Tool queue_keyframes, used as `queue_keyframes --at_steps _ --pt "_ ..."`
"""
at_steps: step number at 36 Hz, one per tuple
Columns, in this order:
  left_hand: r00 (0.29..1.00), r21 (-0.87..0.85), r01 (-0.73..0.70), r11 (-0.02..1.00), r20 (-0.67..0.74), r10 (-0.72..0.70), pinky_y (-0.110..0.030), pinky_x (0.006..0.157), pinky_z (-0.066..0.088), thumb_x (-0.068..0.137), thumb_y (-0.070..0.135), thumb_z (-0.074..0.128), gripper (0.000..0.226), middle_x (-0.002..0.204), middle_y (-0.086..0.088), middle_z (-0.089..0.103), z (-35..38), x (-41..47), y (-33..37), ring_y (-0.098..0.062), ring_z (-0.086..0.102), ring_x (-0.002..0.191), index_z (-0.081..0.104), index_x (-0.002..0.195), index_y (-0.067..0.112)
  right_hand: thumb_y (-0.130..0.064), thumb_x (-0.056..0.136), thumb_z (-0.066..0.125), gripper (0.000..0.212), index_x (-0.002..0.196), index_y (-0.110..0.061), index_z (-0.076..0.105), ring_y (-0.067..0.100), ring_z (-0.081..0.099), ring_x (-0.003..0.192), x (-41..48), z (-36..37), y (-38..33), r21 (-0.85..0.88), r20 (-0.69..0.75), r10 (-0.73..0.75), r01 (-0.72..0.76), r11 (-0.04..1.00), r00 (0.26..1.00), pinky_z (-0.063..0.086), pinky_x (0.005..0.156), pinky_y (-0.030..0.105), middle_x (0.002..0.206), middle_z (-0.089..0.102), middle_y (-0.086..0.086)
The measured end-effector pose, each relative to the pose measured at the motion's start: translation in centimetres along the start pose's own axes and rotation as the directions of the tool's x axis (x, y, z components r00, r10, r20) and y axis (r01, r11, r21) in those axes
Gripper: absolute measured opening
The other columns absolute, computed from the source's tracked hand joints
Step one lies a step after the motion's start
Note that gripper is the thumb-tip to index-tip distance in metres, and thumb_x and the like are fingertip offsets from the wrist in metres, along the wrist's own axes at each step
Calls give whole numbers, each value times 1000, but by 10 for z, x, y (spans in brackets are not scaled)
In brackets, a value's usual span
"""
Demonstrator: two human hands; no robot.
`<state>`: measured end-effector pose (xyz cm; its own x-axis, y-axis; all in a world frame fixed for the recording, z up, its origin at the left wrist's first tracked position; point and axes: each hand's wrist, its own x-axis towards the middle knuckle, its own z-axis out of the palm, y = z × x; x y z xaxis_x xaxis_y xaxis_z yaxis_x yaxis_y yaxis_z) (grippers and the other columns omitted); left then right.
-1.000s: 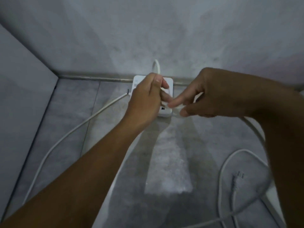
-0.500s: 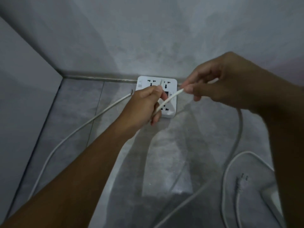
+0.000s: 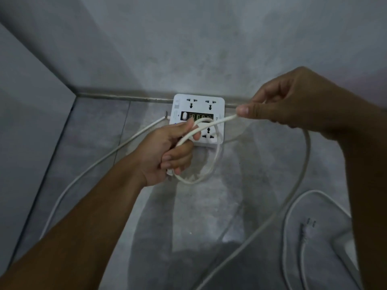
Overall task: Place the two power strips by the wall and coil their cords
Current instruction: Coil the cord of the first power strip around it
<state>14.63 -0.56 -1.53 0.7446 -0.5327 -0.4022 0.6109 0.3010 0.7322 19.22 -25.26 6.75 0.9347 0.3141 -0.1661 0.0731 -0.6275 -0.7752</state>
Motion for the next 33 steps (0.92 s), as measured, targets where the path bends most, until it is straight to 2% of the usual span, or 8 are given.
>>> queue_keyframes --at_steps 4,9,15,18,21,25,29,33 --pt "998 154 53 987 13 -55 -21 36 33 102 32 41 36 35 2 28 10 1 5 -10 24 27 60 79 12 -54 65 84 40 72 -15 77 7 36 37 6 4 0 -89 -145 -115 102 991 983 26 39 13 40 50 -6" --pt "997 251 64 966 -50 -53 -30 52 47 104 22 35 36 44 -9 41 22 0 0 -21 37 35 61 81 10 -56 64 85 36 72 -22 76 1 50 46 17 22 -7 -228 -195 -140 94 969 971 34 48 15 50 62 -17" --pt "991 154 79 985 -115 -61 -25 42 27 98 26 37 34 44 1 25 24 2 6 -14 20 34 48 67 19 -53 65 86 34 76 -23 77 -1 57 62 19 50 -15 -301 -99 -170 134 944 980 38 56 20 69 66 -14" --pt "995 4 18 1000 -95 -17 -27 40 17 96 24 34 33 41 6 20 17 -1 12 -8 16 28 42 64 21 -40 82 80 20 81 -21 77 4 46 44 16 46 -5 -36 -87 -138 136 990 987 36 46 18 56 62 -5" --pt "997 -159 -26 987 -72 14 -20 34 22 99 25 34 36 37 9 21 5 -5 16 -5 18 24 42 64 21 -37 88 72 22 88 -15 76 10 41 38 8 25 14 297 112 -2 -32 954 994 33 39 20 55 53 0" --pt "999 -38 21 999 -46 -23 -28 39 18 102 27 36 37 40 8 23 2 -7 9 -7 18 27 46 67 19 -40 79 69 30 91 -14 80 13 29 40 2 9 32 466 136 55 -113 877 989 20 41 20 53 44 0" --pt "996 143 75 987 -55 -67 -26 43 31 104 32 37 37 45 2 25 18 -4 5 -12 22 34 52 73 18 -31 90 74 6 86 -29 79 11 43 44 7 7 29 114 -241 -125 156 981 962 33 42 22 51 58 -4" --pt "996 208 72 975 -61 -60 -26 47 42 104 31 36 36 46 -3 29 31 2 13 -18 27 37 48 75 15 -30 89 76 12 100 -26 79 9 64 57 11 0 15 -176 -266 -273 232 957 925 50 57 21 62 70 -15"
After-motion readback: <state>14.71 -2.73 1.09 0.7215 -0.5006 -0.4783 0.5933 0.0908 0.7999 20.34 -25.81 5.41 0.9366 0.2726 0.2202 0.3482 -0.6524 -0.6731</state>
